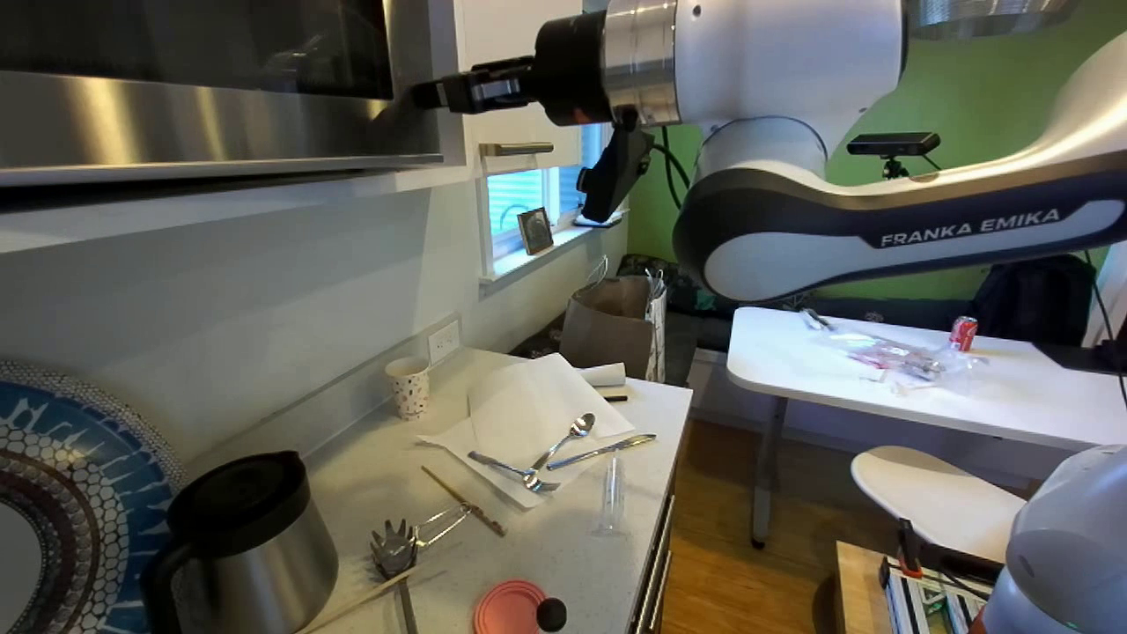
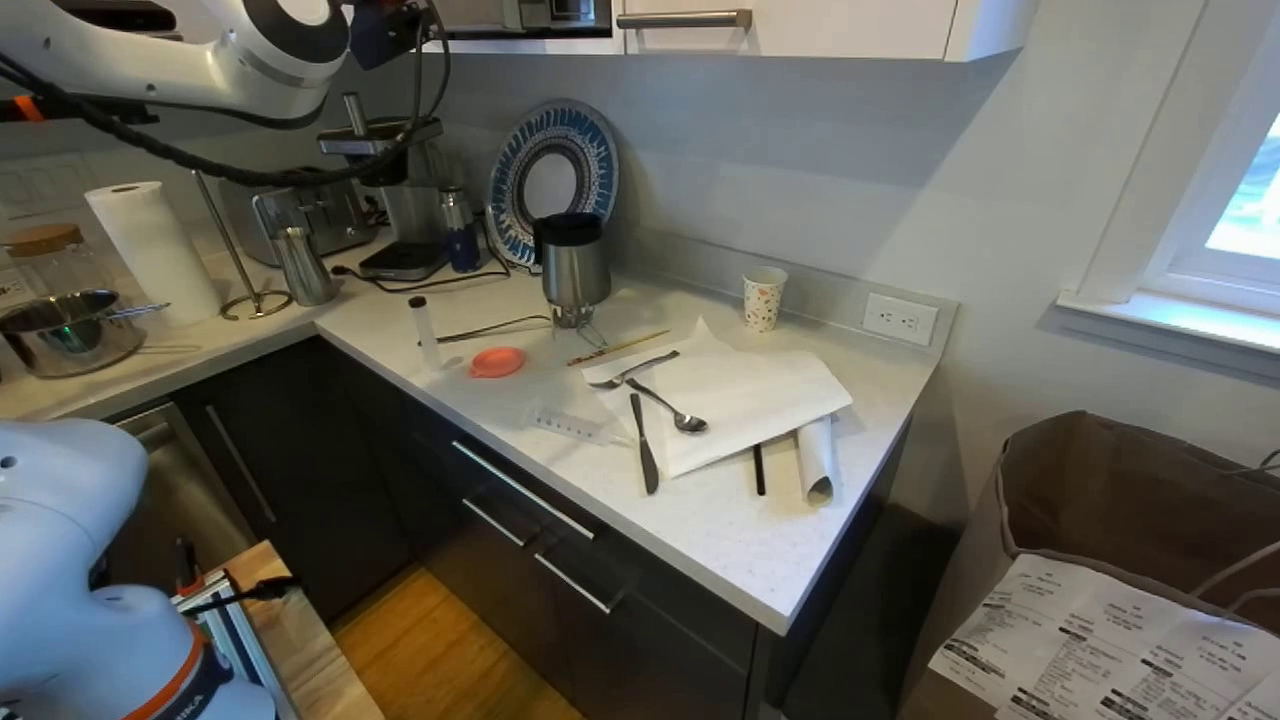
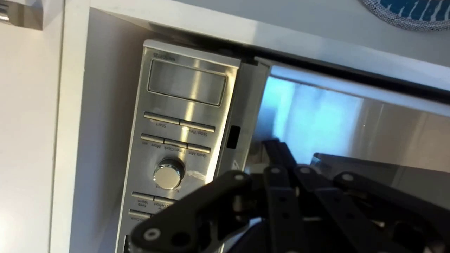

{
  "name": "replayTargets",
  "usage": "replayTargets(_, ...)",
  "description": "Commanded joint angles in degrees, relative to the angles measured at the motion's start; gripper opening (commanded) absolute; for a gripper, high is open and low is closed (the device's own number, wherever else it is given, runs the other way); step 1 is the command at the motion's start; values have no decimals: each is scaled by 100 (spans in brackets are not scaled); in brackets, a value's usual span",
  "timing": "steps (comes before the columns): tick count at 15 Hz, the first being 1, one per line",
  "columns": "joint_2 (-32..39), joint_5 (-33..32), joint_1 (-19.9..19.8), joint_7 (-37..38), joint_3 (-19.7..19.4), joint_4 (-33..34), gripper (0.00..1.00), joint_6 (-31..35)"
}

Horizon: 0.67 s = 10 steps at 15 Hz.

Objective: Shut the microwave door

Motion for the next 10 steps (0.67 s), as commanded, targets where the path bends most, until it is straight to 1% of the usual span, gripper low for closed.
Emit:
replayTargets(1, 556, -93, -5, -168, 85, 459, 0, 91)
replayTargets(8, 1335, -99, 26, -432, 148, 1268, 0, -86)
replayTargets(10, 1573, -78, 108, -515, 140, 1455, 0, -139)
